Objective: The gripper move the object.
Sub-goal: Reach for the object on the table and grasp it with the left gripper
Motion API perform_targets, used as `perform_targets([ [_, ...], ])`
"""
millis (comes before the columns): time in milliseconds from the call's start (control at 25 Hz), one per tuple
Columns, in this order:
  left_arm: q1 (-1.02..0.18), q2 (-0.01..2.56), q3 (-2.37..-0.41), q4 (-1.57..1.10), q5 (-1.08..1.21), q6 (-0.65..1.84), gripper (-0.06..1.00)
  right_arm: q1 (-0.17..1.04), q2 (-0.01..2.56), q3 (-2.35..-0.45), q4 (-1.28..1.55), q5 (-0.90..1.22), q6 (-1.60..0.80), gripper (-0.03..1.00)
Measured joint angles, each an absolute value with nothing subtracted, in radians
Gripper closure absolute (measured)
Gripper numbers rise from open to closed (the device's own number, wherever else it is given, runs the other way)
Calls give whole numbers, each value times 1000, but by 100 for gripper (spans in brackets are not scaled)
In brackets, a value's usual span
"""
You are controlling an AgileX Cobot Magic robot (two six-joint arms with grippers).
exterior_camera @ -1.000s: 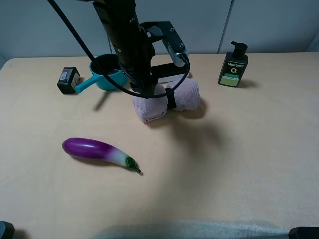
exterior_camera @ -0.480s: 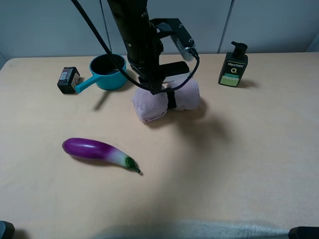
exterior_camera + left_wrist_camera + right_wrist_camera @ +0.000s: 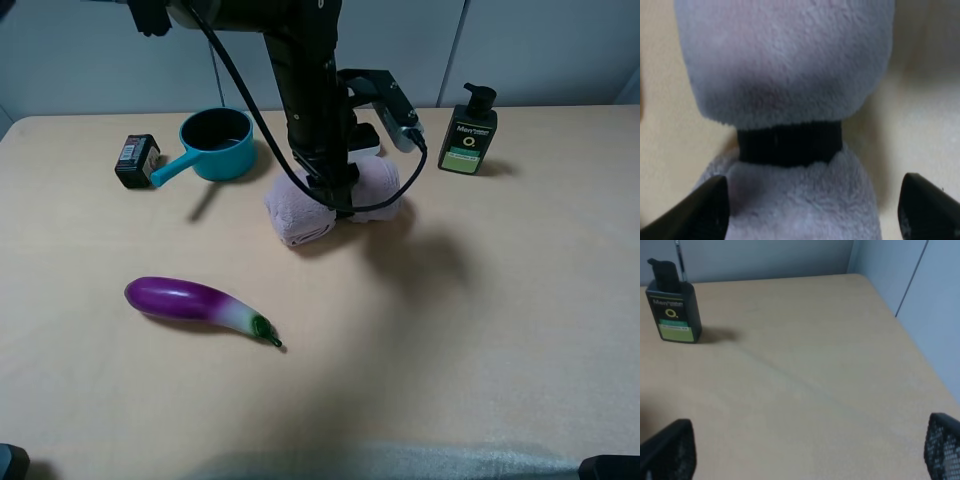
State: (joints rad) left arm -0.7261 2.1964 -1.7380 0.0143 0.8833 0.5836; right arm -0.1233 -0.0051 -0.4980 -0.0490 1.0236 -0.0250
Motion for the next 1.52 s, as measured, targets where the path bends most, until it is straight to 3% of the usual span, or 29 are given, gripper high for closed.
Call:
perform_targets([
  [1520,-715,2308,-1808,73,851,575,18,-123,-5,-498,-49,1024,-25,27],
])
